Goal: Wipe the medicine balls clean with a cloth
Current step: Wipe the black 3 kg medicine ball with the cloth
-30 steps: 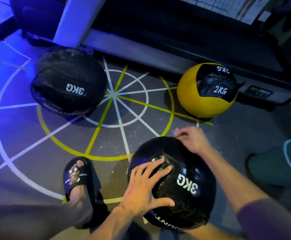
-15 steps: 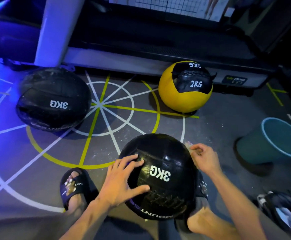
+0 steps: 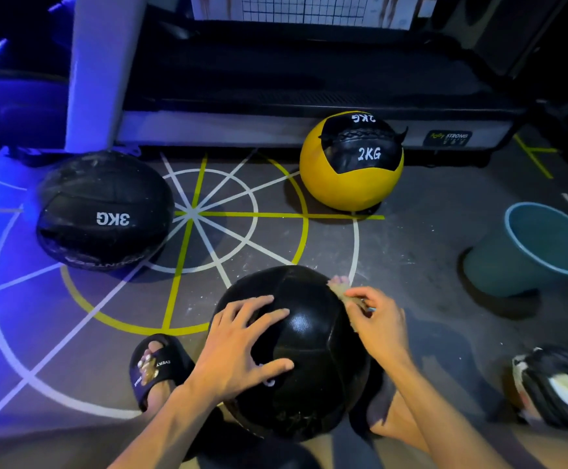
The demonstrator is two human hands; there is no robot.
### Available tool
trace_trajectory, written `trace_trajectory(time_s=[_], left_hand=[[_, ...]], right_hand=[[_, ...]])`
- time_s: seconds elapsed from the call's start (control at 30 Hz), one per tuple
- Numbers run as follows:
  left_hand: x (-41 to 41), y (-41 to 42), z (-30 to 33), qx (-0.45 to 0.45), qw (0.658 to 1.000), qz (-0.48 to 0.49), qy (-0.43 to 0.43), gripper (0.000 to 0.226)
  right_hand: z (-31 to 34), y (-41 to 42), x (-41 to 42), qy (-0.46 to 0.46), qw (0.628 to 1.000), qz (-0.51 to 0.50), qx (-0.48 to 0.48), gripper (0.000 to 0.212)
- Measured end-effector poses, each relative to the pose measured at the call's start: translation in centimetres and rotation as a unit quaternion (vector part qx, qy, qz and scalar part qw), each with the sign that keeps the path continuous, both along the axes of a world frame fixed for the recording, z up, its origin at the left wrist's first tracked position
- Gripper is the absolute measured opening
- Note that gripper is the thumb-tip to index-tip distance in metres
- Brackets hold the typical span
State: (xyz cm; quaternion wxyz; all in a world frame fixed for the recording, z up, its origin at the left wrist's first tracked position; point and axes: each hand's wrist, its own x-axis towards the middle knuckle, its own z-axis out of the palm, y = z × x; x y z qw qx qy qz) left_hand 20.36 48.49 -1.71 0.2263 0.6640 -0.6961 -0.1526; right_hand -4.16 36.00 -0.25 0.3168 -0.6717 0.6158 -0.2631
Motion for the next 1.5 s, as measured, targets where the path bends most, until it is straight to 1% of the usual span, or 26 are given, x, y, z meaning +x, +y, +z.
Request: trace_trajectory(time_s=[0.03, 0.1, 0.2, 0.27, 0.33, 0.4, 0.5, 0.57, 0.6, 0.63, 0.7, 0.73, 0.77, 0.8, 0.87, 0.9, 0.93, 0.97, 1.07, 1.1, 1.2, 1.27, 1.33, 1.43, 1.47, 1.5], left_hand=[[0.1, 0.2, 0.0, -0.002, 1.000, 0.003, 0.008, 0.077], [0.3, 0.3, 0.0, 0.003, 1.000, 0.004, 0.013, 0.079], [0.3, 0.6, -0.5, 0.000, 1.000, 0.003, 0.026, 0.080], [0.1, 0.7, -0.8, -0.006, 1.000, 0.001, 0.026, 0.080], [-0.1, 0.7, -0.9, -0.012, 1.000, 0.001, 0.023, 0.080], [-0.2, 0.7, -1.0, -0.017, 1.000, 0.004, 0.026, 0.080], [-0.4, 1.1, -1.3, -0.023, 0.999, 0.001, 0.027, 0.079], [-0.6, 1.3, -1.5, -0.027, 0.999, 0.002, 0.027, 0.079], [-0.9, 1.3, -1.5, -0.028, 0.999, 0.001, 0.029, 0.079], [-1.2, 1.3, -1.5, -0.031, 0.999, -0.001, 0.032, 0.079], [-1.9, 1.3, -1.5, -0.041, 0.998, -0.001, 0.040, 0.079], [-2.2, 1.3, -1.5, -0.042, 0.998, 0.000, 0.044, 0.079], [-2.3, 1.3, -1.6, -0.044, 0.998, 0.002, 0.048, 0.078], [-2.4, 1.4, -1.6, -0.046, 0.998, 0.003, 0.051, 0.078], [-2.2, 1.6, -1.7, -0.049, 0.998, 0.000, 0.050, 0.077], [-2.2, 1.6, -1.8, -0.049, 0.998, -0.003, 0.045, 0.077], [-2.2, 1.5, -1.8, -0.048, 0.998, -0.007, 0.040, 0.077], [-2.3, 1.6, -1.8, -0.046, 0.998, -0.009, 0.039, 0.077], [-2.1, 1.7, -1.8, -0.046, 0.998, 0.001, 0.048, 0.077], [-2.0, 1.6, -1.8, -0.043, 0.998, 0.002, 0.047, 0.077], [-1.6, 1.6, -1.7, -0.040, 0.998, 0.000, 0.046, 0.077], [-1.9, 1.5, -1.7, -0.037, 0.999, -0.003, 0.040, 0.077], [-2.1, 1.5, -1.6, -0.041, 0.998, 0.003, 0.042, 0.076], [-2.1, 1.4, -1.6, -0.041, 0.998, 0.003, 0.050, 0.076], [-2.1, 1.4, -1.7, -0.041, 0.998, 0.003, 0.047, 0.076], [-2.3, 1.3, -1.7, -0.043, 0.998, 0.003, 0.044, 0.076]], right_hand=[[-0.2, -0.4, -0.4, -0.007, 1.000, -0.026, 0.016, 0.013], [-0.4, -0.8, -0.8, 0.010, 0.997, -0.056, 0.053, 0.008], [-0.6, -0.8, -1.1, 0.029, 0.992, -0.062, 0.110, 0.007], [-0.6, -1.2, -0.6, 0.026, 0.990, -0.060, 0.126, 0.011], [0.2, -1.8, 1.6, 0.043, 0.993, -0.042, 0.101, 0.010], [1.3, -2.2, 5.6, 0.055, 0.996, 0.007, 0.063, 0.017], [3.3, -1.1, 11.7, 0.061, 0.984, 0.165, 0.033, 0.016], [3.9, -1.1, 12.7, 0.081, 0.966, 0.243, 0.040, 0.013], [3.7, -1.9, 12.1, 0.086, 0.963, 0.251, 0.049, 0.012], [3.3, -3.0, 11.2, 0.093, 0.966, 0.232, 0.062, 0.010], [2.7, -5.4, 9.4, 0.111, 0.982, 0.140, 0.067, 0.009], [2.3, -5.8, 8.9, 0.109, 0.986, 0.105, 0.067, 0.015], [2.0, -5.5, 8.8, 0.102, 0.987, 0.110, 0.056, 0.017], [2.1, -4.4, 9.1, 0.096, 0.983, 0.152, 0.042, 0.016], [2.7, -1.7, 9.8, 0.099, 0.959, 0.264, 0.012, 0.011], [2.8, -1.5, 9.6, 0.104, 0.951, 0.292, 0.007, 0.010], [2.8, -2.3, 9.1, 0.103, 0.950, 0.296, 0.013, 0.010], [2.4, -3.8, 8.5, 0.122, 0.954, 0.274, 0.018, 0.010], [1.3, -6.8, 7.3, 0.158, 0.972, 0.174, 0.027, 0.012], [1.4, -6.2, 7.5, 0.154, 0.971, 0.180, 0.020, 0.013], [2.4, -2.4, 8.6, 0.114, 0.952, 0.284, -0.014, 0.010], [2.6, -2.0, 8.2, 0.107, 0.940, 0.323, -0.026, 0.007], [2.0, -3.9, 7.2, 0.126, 0.955, 0.269, -0.010, 0.008], [0.7, -5.9, 4.9, 0.146, 0.982, 0.119, 0.036, 0.014], [0.6, -5.6, 5.0, 0.141, 0.984, 0.106, 0.039, 0.015], [0.9, -4.8, 5.5, 0.130, 0.984, 0.119, 0.031, 0.015]])
